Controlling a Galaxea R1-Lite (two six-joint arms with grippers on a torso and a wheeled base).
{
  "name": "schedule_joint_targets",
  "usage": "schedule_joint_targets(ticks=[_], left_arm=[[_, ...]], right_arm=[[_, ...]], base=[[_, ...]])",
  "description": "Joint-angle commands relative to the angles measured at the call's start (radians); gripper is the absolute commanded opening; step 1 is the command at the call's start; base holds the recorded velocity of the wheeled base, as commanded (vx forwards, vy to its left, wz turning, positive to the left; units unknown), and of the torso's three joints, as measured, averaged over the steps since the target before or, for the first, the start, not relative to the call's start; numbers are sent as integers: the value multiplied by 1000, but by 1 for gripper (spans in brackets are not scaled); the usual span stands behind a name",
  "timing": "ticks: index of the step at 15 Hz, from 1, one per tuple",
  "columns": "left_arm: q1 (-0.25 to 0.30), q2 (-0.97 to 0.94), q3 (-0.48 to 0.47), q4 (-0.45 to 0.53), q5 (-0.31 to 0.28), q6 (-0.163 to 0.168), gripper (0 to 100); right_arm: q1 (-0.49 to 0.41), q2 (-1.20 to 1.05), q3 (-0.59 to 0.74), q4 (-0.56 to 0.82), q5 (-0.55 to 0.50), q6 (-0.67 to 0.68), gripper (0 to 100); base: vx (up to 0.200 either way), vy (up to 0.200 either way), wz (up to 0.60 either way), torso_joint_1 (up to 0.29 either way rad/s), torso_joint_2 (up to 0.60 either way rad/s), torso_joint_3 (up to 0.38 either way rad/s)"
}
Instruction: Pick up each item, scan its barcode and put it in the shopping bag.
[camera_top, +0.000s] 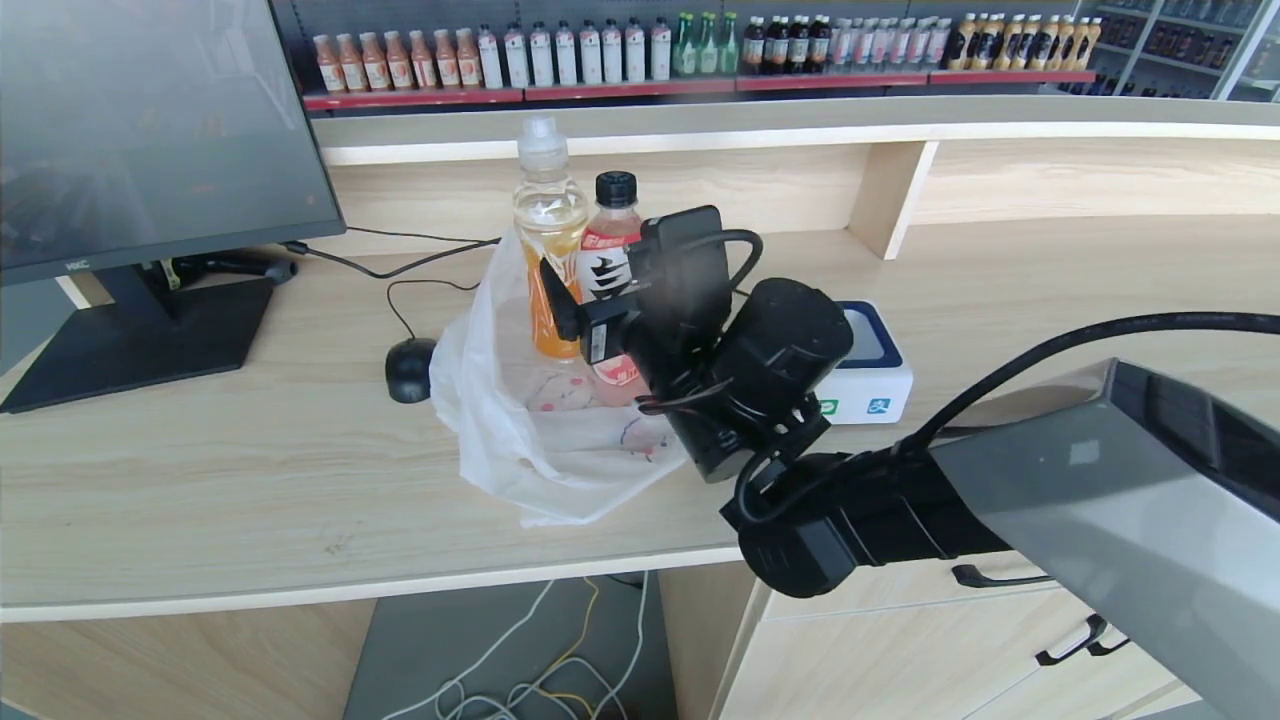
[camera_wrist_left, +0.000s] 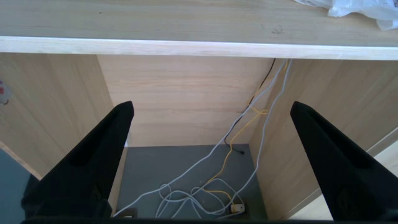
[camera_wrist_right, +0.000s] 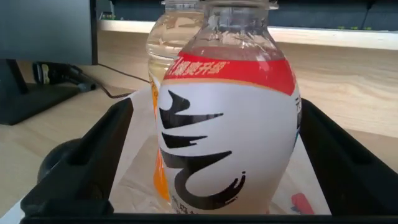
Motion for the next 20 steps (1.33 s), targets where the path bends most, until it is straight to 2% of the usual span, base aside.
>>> schedule_joint_targets(ticks=[1,3,8,11,14,15,18,20], left_arm=[[1,0,0,1,0,0,100],[0,0,0,-1,0,0,100],[0,0,0,1,0,0,100],[1,0,0,1,0,0,100],[1,0,0,-1,0,0,100],[0,0,0,1,0,2,100],[1,0,0,1,0,2,100],[0,0,0,1,0,2,100]], right_arm=[[6,-87,15,2,-14,-1,100],[1,-155,65,2,-18,-1,100],[-28,-432,364,-6,-20,47,100],[-140,-679,659,-3,-12,99,100],[-269,-895,957,-1,39,198,100],[-321,-1021,1145,-1,95,237,100],[-327,-1175,1428,-1,124,272,100],[-322,-1219,1440,92,121,332,100]], base=[[0,0,0,0,0,0],[0,0,0,0,0,0],[0,0,0,0,0,0],[0,0,0,0,0,0],[0,0,0,0,0,0],[0,0,0,0,0,0],[0,0,0,0,0,0],[0,0,0,0,0,0]])
